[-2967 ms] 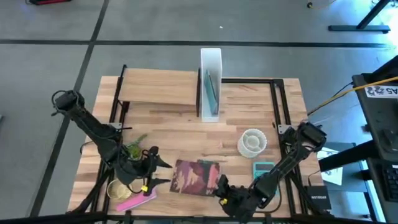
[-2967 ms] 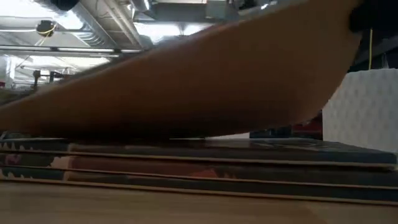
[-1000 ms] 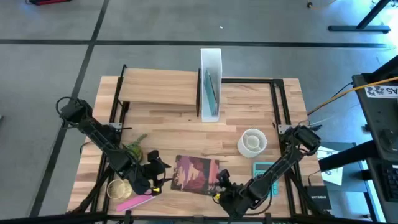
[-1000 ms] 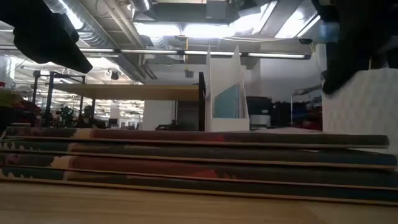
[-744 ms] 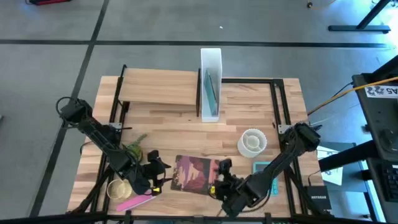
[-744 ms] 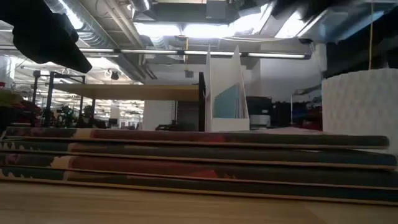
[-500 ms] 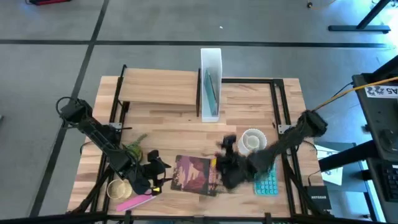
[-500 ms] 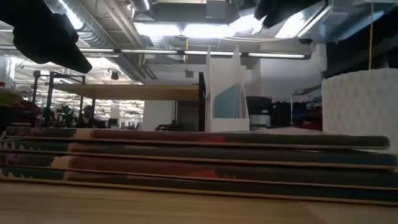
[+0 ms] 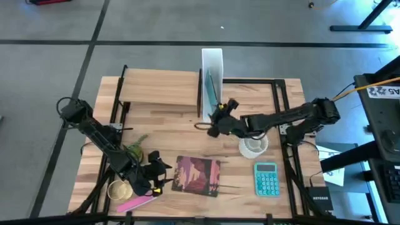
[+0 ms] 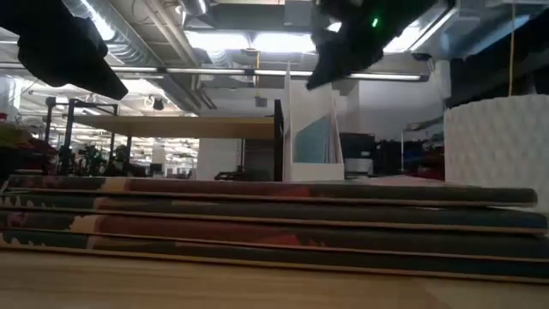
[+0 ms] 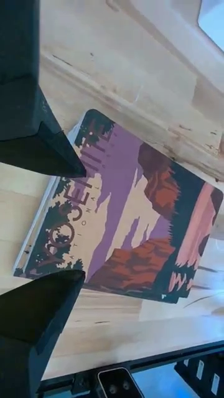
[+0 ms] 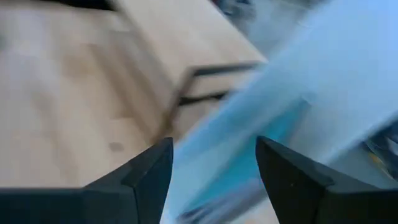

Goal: Stock shelves
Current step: Remove the light blue book from the white bookshelf

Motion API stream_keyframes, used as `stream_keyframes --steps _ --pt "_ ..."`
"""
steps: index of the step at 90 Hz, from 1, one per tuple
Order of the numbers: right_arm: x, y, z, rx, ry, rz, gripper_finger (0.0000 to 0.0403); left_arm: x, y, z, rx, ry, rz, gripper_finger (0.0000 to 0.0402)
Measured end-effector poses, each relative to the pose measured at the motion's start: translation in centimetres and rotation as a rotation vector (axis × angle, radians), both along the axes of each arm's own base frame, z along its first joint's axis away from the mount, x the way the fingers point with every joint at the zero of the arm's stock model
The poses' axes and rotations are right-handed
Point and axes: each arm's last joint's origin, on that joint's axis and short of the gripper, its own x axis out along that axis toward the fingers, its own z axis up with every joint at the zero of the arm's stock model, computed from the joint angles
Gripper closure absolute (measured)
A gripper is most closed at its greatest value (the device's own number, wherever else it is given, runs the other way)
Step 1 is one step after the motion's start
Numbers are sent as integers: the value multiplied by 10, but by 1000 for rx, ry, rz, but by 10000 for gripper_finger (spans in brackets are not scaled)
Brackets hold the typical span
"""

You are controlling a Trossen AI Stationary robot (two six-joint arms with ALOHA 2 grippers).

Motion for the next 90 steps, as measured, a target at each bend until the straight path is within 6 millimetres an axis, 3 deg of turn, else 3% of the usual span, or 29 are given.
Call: stream_keyframes --steps 20,42,59,79,90 --pt "6 -23 -17 65 -21 -112 191 0 0 0 2 2 0 163" --pt "11 -35 -39 101 -1 -192 212 0 1 0 4 1 3 163" --pt "14 -37 -50 86 29 -208 268 0 1 0 4 1 3 163" --pt "17 -37 -49 81 -20 -229 385 0 1 0 3 1 3 163" --pt "19 -37 -46 55 -53 -249 388 0 1 0 3 1 3 163"
